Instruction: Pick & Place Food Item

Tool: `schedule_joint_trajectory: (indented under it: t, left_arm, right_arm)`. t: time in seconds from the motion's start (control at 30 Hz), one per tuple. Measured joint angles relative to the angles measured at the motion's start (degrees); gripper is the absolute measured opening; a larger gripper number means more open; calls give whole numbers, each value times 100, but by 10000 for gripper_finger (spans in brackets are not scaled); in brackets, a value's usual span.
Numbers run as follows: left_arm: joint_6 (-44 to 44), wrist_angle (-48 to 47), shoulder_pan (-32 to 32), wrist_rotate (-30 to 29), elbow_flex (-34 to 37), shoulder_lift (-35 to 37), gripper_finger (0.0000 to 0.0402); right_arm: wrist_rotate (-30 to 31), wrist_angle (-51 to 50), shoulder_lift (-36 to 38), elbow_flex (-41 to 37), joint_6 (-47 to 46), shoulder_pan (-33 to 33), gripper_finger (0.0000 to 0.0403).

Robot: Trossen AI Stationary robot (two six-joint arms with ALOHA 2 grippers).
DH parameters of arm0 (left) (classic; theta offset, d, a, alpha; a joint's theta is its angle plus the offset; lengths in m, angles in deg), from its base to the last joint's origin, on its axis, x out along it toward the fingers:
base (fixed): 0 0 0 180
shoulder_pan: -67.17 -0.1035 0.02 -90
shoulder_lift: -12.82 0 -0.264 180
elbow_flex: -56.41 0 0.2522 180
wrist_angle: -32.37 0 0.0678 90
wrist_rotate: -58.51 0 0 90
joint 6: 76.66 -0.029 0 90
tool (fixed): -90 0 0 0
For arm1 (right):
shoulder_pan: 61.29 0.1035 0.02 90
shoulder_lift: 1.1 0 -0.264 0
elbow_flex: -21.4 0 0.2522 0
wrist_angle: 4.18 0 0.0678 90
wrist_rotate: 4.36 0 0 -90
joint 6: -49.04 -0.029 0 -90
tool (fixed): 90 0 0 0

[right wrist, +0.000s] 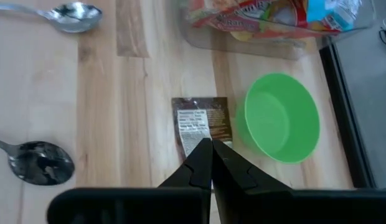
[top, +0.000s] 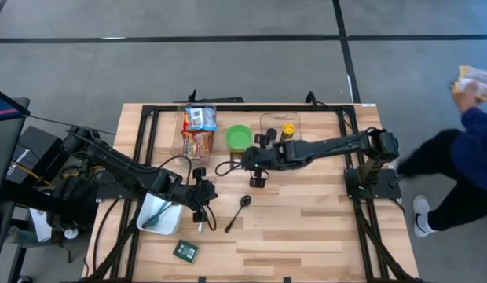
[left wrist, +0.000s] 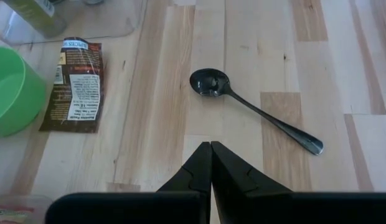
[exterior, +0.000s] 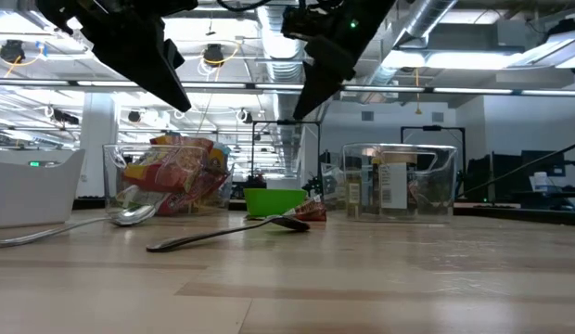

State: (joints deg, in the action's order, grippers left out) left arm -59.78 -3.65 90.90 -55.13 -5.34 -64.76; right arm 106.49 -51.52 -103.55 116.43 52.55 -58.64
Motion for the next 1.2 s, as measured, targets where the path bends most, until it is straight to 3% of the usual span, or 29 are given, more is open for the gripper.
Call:
schedule_joint_trajectory:
  t: [0.43, 0.93, 1.2]
  left_arm:
    - [0, 16, 0, -4, 0, 0, 0]
    - [11, 14, 0, -5, -2, 7, 0]
    - [11, 38, 0, -6, -2, 7, 0]
  right_arm:
    - [10, 174, -3, 0, 13, 22, 1]
    - [359, 250, -1193, 264, 803, -16, 0]
    - [317, -44, -1329, 352, 862, -63, 0]
